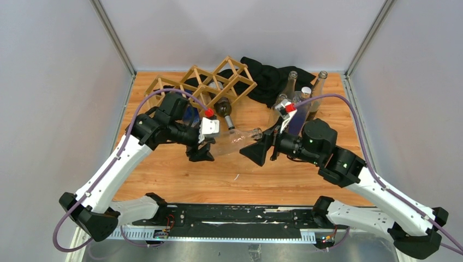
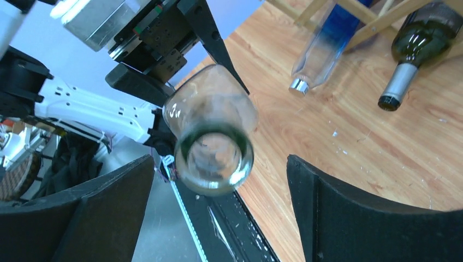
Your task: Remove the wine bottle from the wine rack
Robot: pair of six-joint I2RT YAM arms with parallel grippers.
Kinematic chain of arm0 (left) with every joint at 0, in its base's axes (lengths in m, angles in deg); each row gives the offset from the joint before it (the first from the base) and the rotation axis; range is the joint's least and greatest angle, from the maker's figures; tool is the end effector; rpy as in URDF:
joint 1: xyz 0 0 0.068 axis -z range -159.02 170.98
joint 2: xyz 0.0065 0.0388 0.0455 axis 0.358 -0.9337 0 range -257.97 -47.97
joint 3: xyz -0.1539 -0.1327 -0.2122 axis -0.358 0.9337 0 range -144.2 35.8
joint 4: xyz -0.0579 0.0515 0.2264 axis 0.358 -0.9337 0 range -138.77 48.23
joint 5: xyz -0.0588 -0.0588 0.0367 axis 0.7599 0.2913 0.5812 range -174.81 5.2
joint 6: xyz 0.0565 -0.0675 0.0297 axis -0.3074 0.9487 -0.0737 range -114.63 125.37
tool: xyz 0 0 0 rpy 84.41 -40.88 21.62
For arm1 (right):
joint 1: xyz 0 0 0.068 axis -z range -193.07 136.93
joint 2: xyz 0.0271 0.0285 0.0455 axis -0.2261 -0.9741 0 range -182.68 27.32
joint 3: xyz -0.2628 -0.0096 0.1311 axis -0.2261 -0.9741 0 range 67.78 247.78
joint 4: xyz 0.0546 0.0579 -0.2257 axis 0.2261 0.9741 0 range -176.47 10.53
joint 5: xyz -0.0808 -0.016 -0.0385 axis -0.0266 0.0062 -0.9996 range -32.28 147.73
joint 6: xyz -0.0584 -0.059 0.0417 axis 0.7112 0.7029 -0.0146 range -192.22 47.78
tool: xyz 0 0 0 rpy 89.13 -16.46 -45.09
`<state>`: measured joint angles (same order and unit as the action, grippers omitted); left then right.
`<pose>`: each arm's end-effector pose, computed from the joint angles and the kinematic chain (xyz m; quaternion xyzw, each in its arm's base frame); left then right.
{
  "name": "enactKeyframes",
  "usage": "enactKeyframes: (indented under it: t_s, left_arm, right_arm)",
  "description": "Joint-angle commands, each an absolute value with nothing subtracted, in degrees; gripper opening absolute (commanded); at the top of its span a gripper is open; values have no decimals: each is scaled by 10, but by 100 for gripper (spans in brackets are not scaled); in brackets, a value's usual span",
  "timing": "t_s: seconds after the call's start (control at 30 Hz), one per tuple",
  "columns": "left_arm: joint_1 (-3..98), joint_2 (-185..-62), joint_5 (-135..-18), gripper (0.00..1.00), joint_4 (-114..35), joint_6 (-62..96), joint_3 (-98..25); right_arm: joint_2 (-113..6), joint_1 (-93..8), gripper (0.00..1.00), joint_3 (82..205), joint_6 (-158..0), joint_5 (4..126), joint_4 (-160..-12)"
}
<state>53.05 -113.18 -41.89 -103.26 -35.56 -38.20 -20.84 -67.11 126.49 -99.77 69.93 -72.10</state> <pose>0.1321 -0.1499 0.3583 0.6186 0.6393 -0.3226 0.3234 0.0980 0.1652 0.4155 -0.2371 0.6902 0.5026 0.4635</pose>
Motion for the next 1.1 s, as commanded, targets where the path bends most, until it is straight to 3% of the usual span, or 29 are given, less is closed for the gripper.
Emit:
enactKeyframes:
  t_s: [0.0, 0.23, 0.67, 0.73, 0.8, 0.87, 0.9, 0.93, 1.0, 1.07]
  left_arm:
    - [531, -1108, -363, 0, -929, -243, -407]
    - [531, -1073, -319, 0, -793, -80, -371]
    - [531, -1063, -264, 0, -793, -24, -355]
    - [531, -1063, -257, 0, -798, -22, -357]
    - [531, -1063, -256, 0, -802, -24, -360]
    - [531, -1064, -258, 2, -810, -31, -362]
    - [531, -1065, -262, 12, -817, -35, -363]
    - [531, -1068, -271, 38, -827, -36, -366]
    - [531, -1072, -292, 77, -849, -50, -374]
    - [531, -1077, -315, 98, -878, -72, -382]
  right_arm:
    - [-179, -680, 94, 1236, -1017, 665, -784]
    - [-212, -680, 95, 1235, -1009, 698, -889]
    - [-344, -680, 95, 1279, -1025, 758, -1083]
    - [-350, -680, 84, 1282, -1025, 766, -1085]
    - [-352, -680, 62, 1284, -1019, 776, -1080]
    - [-349, -679, 33, 1287, -1012, 776, -1060]
    - [-347, -679, 17, 1289, -1007, 771, -1046]
    - [-344, -679, 6, 1294, -1000, 762, -1027]
    - [-338, -679, 0, 1306, -982, 740, -978]
    - [-331, -679, 0, 1315, -954, 720, -924]
